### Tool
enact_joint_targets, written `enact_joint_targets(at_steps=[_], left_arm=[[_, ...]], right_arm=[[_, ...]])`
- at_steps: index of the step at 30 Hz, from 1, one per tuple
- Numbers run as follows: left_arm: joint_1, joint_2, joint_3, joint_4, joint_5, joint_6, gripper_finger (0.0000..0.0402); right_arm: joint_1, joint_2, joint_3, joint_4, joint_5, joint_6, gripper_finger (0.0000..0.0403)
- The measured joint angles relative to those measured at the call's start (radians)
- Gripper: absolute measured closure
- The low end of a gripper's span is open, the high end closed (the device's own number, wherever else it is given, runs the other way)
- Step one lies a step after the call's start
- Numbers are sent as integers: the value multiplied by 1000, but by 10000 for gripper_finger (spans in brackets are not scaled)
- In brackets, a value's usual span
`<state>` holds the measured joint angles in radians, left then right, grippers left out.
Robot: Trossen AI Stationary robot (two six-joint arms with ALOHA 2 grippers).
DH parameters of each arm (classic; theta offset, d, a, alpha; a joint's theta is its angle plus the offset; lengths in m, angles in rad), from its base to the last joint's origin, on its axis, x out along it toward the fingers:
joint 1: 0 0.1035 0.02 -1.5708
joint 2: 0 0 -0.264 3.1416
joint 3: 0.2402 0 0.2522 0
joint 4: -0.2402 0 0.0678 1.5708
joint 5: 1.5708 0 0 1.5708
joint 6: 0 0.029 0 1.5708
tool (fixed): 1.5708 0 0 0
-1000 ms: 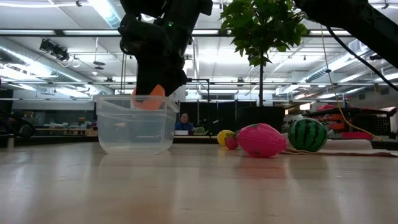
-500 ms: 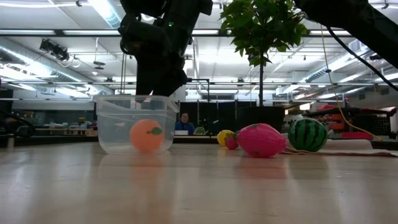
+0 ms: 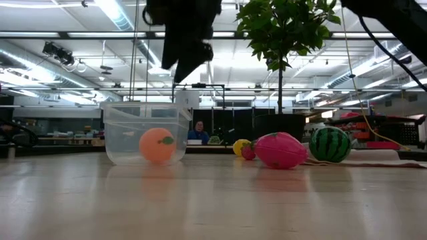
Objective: Pick and placing Produce into tupperware
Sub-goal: Put the red dragon fruit into the transparent bin
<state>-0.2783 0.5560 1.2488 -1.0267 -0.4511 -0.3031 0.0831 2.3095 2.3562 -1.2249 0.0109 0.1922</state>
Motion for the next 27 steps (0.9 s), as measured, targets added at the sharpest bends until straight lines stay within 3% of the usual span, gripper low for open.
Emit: enact_joint_targets(at_steps=[16, 21, 27], left_arm=[[0, 0, 0, 1, 0, 0, 301], [0, 0, 0, 0, 0, 0, 301], [0, 0, 0, 0, 0, 0, 301]], right_arm=[[130, -59, -1, -292, 44, 178, 126], [146, -73, -1, -245, 72, 197, 134], [158, -97, 0, 2, 137, 136, 135]])
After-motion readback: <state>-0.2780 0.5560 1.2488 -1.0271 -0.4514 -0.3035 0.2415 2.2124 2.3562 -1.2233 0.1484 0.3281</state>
